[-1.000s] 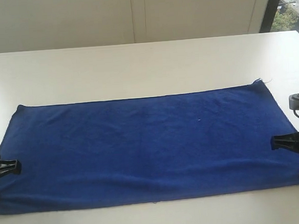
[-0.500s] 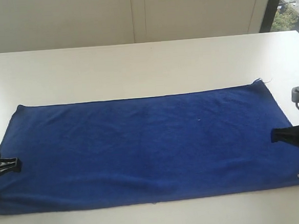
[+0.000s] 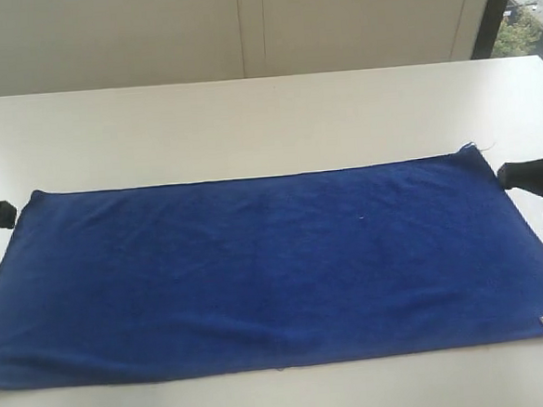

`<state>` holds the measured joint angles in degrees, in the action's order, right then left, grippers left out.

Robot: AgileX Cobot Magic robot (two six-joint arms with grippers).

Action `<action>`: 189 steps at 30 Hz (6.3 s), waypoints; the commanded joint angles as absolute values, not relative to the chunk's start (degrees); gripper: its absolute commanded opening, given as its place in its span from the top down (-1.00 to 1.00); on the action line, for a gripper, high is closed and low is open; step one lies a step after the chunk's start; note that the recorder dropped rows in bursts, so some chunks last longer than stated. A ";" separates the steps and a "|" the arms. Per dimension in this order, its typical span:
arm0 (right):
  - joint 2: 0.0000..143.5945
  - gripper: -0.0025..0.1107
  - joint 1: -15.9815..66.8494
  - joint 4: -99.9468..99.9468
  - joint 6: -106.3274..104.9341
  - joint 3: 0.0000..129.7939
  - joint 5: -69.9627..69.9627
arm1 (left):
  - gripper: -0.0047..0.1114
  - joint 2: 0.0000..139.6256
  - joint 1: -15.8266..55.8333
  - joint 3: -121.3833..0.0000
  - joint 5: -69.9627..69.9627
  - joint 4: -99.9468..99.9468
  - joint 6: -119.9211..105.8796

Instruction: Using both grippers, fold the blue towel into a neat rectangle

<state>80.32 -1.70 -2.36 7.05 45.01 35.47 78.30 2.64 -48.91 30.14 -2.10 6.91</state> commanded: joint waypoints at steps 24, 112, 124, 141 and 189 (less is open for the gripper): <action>92.10 0.96 -8.03 -6.68 -13.96 64.22 47.25 | 0.92 48.65 2.36 -56.55 50.67 -2.40 3.60; 99.27 0.96 -4.84 -10.54 -15.53 78.83 54.57 | 0.92 48.65 2.36 -56.55 50.67 -2.40 3.60; 98.60 0.96 17.51 -10.76 -9.56 85.18 56.28 | 0.92 48.65 2.36 -56.55 50.67 -2.40 3.60; 111.72 0.96 36.64 -12.05 -7.21 109.02 59.80 | 0.92 48.65 2.36 -56.55 50.67 -2.40 3.60; 127.65 0.96 27.61 -12.19 -17.73 113.07 69.96 | 0.92 48.65 2.36 -56.55 50.67 -2.40 3.60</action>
<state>129.17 30.05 -12.73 -16.90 114.70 69.67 49.17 2.64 -57.05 50.36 -2.08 3.73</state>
